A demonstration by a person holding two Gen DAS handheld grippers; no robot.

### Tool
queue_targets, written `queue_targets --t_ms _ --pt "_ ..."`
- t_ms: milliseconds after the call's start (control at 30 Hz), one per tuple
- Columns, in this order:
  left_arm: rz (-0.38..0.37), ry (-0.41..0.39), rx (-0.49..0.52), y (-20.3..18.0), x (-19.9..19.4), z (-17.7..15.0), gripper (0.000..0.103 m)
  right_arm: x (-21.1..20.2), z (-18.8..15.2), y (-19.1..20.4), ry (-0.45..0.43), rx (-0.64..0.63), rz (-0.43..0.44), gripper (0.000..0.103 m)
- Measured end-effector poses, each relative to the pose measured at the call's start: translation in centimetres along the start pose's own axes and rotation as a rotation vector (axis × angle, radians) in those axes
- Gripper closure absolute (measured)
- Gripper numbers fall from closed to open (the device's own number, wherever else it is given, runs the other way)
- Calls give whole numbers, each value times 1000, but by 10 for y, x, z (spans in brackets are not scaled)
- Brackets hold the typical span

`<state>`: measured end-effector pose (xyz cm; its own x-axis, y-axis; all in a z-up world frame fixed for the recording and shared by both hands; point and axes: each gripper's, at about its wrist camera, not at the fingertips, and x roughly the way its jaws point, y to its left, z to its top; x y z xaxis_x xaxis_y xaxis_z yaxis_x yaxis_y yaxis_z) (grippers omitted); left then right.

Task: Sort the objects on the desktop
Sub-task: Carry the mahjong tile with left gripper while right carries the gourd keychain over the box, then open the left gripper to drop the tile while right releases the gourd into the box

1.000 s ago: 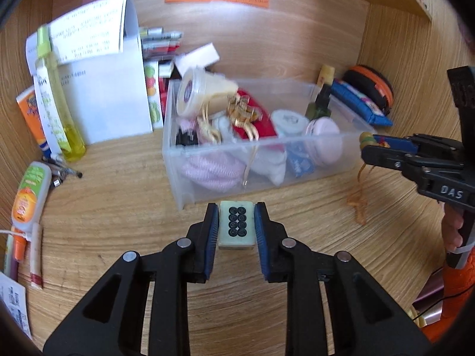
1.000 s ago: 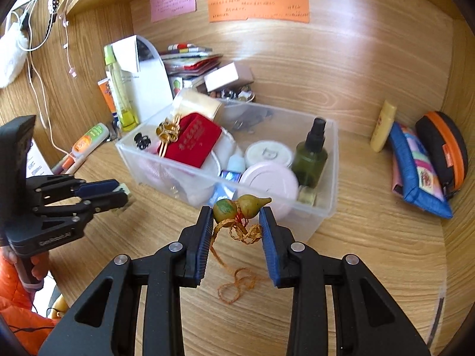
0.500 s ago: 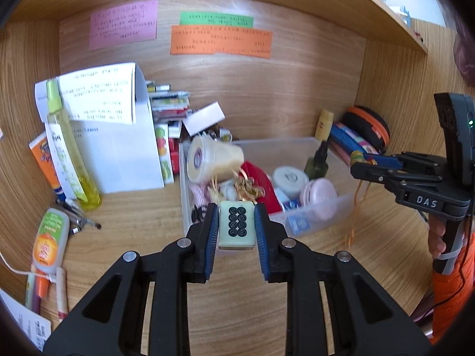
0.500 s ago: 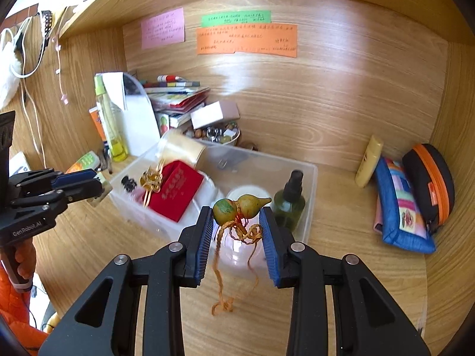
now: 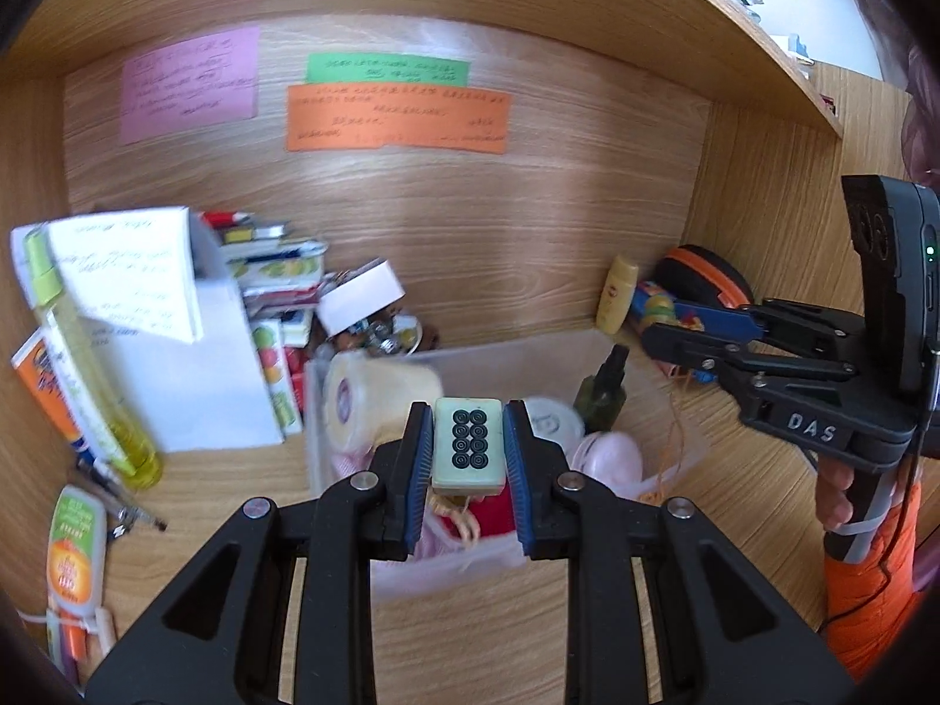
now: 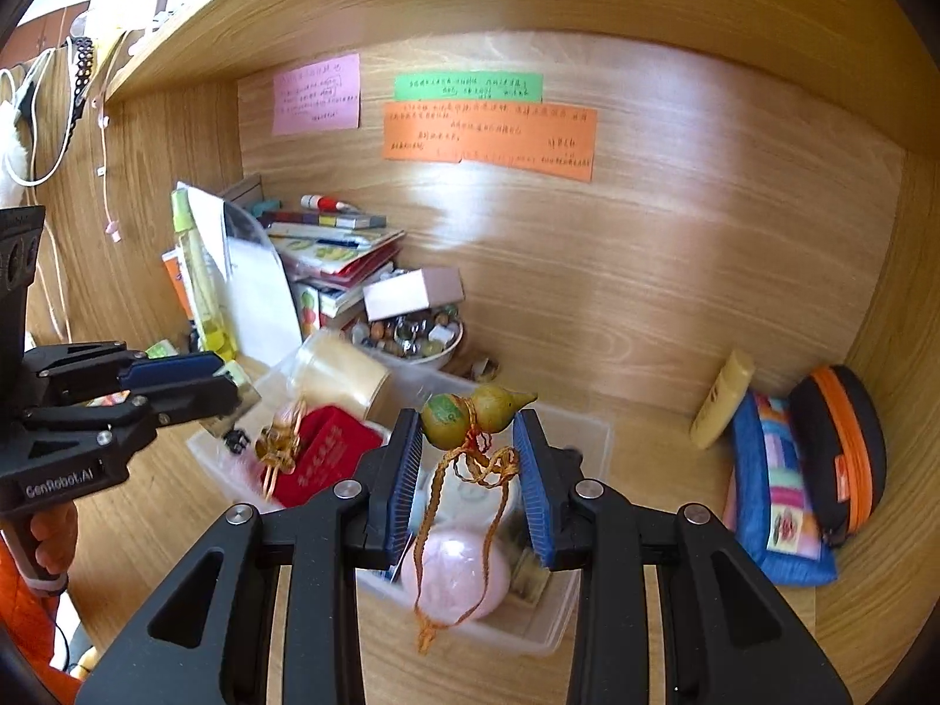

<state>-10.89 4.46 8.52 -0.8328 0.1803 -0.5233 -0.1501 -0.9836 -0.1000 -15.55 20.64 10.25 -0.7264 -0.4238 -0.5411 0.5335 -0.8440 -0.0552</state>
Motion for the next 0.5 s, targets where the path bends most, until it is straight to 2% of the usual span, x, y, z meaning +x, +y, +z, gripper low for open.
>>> queue_targets --t_ms 200,500 --pt "-19 29 20 -9 20 12 79 21 1 -2 40 3 4 74" --pt "-60 142 10 -16 66 10 79 62 -22 0 158 1 36 74"
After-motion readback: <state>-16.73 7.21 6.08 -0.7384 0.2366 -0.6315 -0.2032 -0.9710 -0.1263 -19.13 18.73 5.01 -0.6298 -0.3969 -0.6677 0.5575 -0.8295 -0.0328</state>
